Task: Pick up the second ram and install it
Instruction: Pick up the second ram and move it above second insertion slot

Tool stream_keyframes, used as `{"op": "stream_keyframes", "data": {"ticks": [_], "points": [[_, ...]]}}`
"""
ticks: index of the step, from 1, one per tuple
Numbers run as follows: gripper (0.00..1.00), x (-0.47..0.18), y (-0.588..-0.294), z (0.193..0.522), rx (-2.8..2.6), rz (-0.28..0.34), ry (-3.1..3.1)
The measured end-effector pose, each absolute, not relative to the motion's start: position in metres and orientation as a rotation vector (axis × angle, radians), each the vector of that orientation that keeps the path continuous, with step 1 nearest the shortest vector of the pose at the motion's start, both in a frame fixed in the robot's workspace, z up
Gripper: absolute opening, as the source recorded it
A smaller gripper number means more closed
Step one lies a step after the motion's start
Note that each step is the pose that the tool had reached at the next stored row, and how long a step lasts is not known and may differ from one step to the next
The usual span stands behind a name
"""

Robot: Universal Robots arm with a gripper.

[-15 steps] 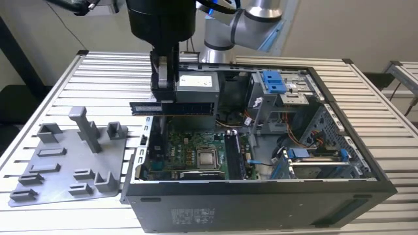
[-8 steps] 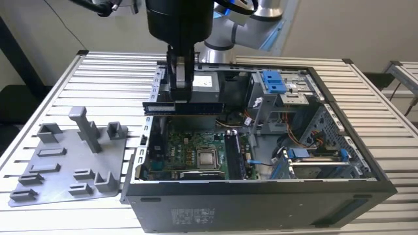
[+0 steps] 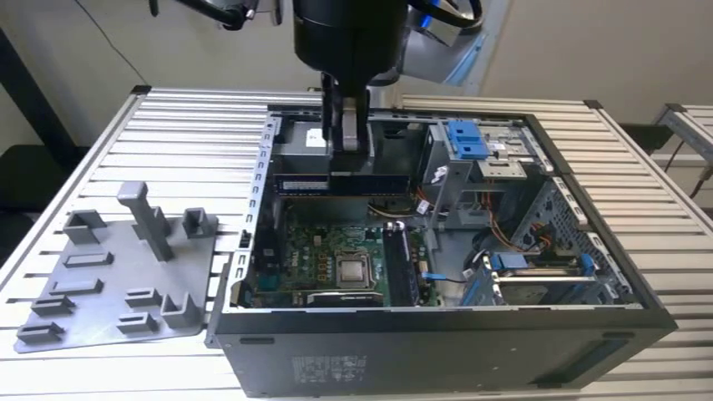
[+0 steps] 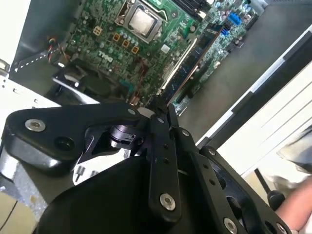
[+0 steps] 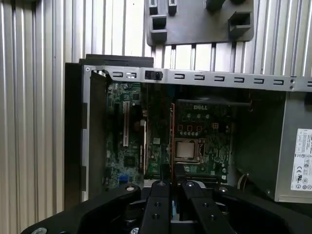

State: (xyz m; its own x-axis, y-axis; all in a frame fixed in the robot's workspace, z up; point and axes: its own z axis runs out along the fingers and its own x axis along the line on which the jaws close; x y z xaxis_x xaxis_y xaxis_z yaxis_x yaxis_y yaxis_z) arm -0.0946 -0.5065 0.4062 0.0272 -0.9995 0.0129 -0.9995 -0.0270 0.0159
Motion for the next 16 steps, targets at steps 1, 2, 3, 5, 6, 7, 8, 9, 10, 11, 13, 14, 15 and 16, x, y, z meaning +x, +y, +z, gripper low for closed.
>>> {"op": "stream_keyframes", "data": {"ticks": [1, 2, 3, 5, 6, 7, 8, 9, 10, 11, 13, 14, 15, 16], "points": [[0.14, -0.092, -0.506, 0.406, 2.237, -0.003, -2.177], [0.14, -0.089, -0.506, 0.406, 2.236, -0.003, -2.177], [0.14, -0.086, -0.506, 0.406, 2.236, -0.004, -2.177], [0.14, -0.08, -0.506, 0.406, 2.236, -0.004, -2.177], [0.14, -0.077, -0.506, 0.406, 2.235, -0.005, -2.177], [0.14, -0.074, -0.506, 0.406, 2.235, -0.005, -2.177], [0.14, -0.071, -0.506, 0.406, 2.235, -0.005, -2.177], [0.14, -0.068, -0.506, 0.406, 2.235, -0.005, -2.177], [0.14, -0.065, -0.506, 0.406, 2.234, -0.006, -2.177], [0.14, -0.062, -0.506, 0.406, 2.234, -0.006, -2.177], [0.14, -0.057, -0.506, 0.406, 2.233, -0.006, -2.177], [0.14, -0.054, -0.507, 0.406, 2.233, -0.007, -2.177], [0.14, -0.051, -0.507, 0.406, 2.233, -0.007, -2.177], [0.14, -0.049, -0.507, 0.406, 2.232, -0.007, -2.177]]}}
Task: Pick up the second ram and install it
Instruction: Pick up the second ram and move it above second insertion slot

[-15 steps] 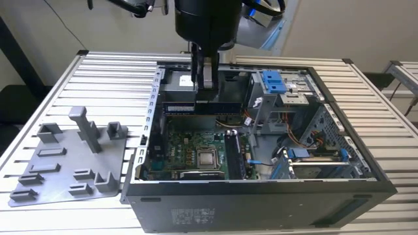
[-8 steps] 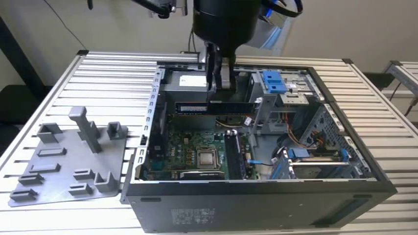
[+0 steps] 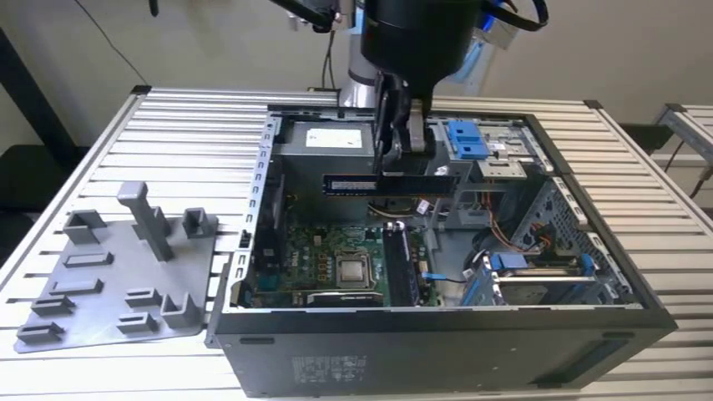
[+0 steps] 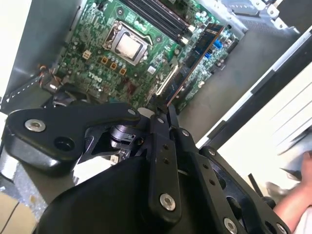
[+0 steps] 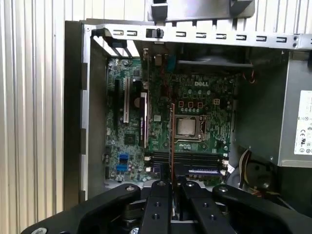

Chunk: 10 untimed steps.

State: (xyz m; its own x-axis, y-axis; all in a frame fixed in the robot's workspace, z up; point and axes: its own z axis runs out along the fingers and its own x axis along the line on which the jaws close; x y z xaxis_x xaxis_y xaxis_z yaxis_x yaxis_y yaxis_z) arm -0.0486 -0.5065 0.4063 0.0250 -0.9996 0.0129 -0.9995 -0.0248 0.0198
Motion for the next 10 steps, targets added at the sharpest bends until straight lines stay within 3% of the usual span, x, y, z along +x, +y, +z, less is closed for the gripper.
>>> {"op": "stream_keyframes", "data": {"ticks": [10], "points": [[0.14, -0.021, -0.507, 0.406, 2.229, -0.009, -2.179]]}}
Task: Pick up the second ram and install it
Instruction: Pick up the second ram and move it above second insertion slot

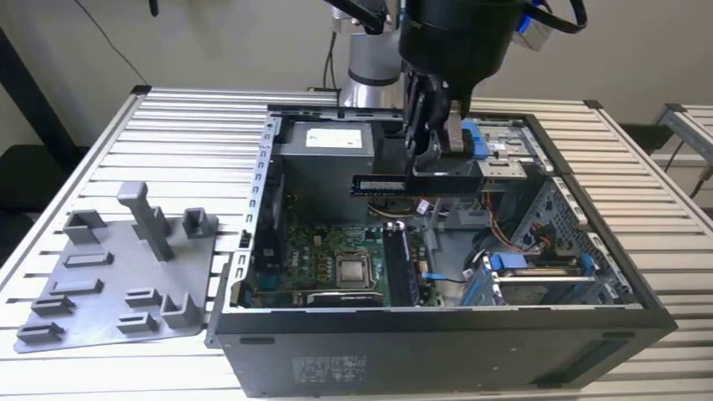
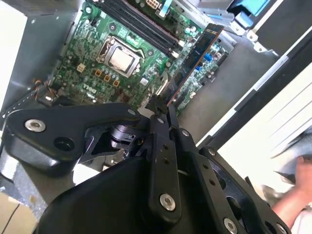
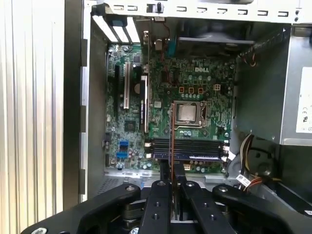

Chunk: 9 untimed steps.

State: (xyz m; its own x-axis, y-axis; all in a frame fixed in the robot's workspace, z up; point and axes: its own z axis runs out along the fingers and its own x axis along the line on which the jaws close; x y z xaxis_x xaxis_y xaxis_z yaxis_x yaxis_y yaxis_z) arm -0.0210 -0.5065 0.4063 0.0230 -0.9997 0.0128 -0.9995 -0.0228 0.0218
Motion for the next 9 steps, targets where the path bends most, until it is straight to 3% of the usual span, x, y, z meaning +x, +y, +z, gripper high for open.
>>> {"op": "stream_keyframes", "data": {"ticks": [9], "points": [[0.14, -0.002, -0.507, 0.406, 2.222, -0.011, -2.185]]}}
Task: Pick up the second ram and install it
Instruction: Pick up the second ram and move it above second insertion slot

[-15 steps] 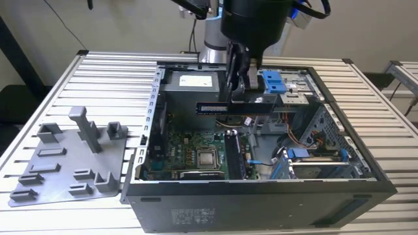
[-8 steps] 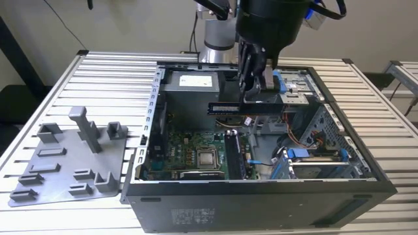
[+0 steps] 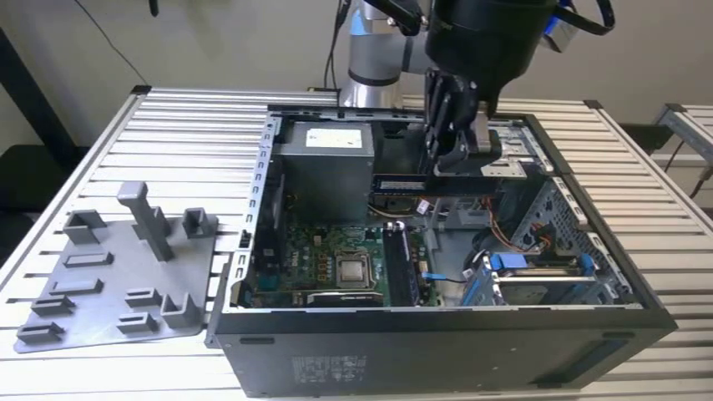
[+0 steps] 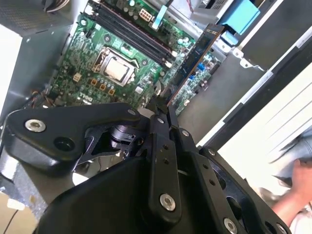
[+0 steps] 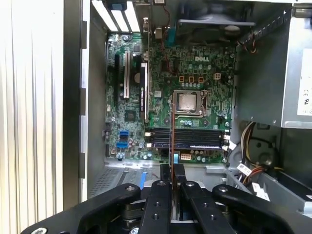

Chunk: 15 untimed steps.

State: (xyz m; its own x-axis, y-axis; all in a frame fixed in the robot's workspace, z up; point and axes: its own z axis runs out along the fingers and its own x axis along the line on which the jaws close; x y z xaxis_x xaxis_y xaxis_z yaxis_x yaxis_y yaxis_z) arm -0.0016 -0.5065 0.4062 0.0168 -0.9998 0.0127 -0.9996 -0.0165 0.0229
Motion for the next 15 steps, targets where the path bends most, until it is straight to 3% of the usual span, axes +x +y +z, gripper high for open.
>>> {"op": "stream_keyframes", "data": {"ticks": [15], "points": [[0.14, 0.0018, -0.5064, 0.4063, 2.22, -0.011, -2.186]]}}
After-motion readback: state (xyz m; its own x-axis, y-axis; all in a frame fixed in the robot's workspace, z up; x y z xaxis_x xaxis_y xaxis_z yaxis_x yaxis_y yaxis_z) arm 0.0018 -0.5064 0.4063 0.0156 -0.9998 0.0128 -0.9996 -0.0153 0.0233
